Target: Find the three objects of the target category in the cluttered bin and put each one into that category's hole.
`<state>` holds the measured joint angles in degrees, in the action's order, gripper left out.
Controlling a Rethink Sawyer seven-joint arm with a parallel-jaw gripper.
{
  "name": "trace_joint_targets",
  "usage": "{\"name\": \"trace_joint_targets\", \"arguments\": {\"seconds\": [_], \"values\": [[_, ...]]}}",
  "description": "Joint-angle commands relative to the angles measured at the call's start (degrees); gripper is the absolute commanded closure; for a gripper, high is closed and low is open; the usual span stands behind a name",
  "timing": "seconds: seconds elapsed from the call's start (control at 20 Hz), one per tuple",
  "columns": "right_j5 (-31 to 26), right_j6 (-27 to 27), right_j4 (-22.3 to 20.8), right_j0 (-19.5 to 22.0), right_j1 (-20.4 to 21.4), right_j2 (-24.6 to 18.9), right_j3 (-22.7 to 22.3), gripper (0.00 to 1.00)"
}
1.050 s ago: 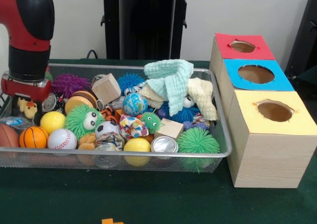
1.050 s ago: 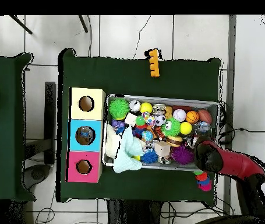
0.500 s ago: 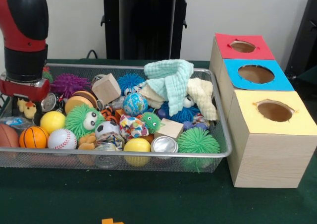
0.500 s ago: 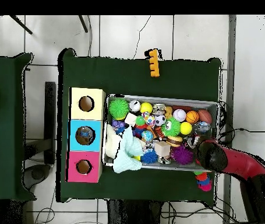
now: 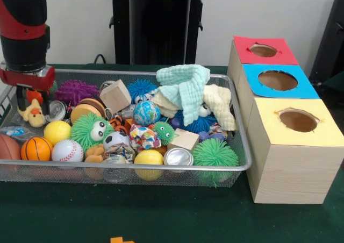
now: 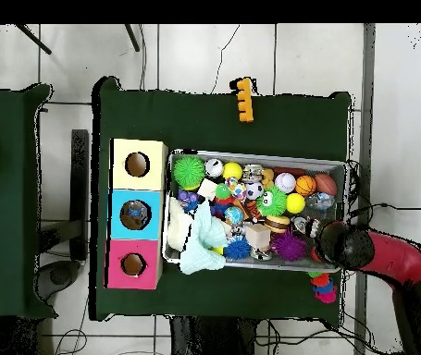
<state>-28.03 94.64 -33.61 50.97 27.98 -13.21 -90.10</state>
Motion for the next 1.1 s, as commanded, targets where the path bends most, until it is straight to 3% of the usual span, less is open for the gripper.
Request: {"name": "trace_joint_targets", "arguments": {"seconds": [0.05, 0.5, 1.1], "values": [[-11.32, -12.92, 2.43, 1.77, 3.68, -9.11, -1.85, 0.00], [-12.17, -9.41, 2.23, 1.38, 3.15, -10.53, -0.03, 0.00], [-20.55, -10.56, 4.95, -0.36, -0.32, -13.45, 10.66, 0.00]]}}
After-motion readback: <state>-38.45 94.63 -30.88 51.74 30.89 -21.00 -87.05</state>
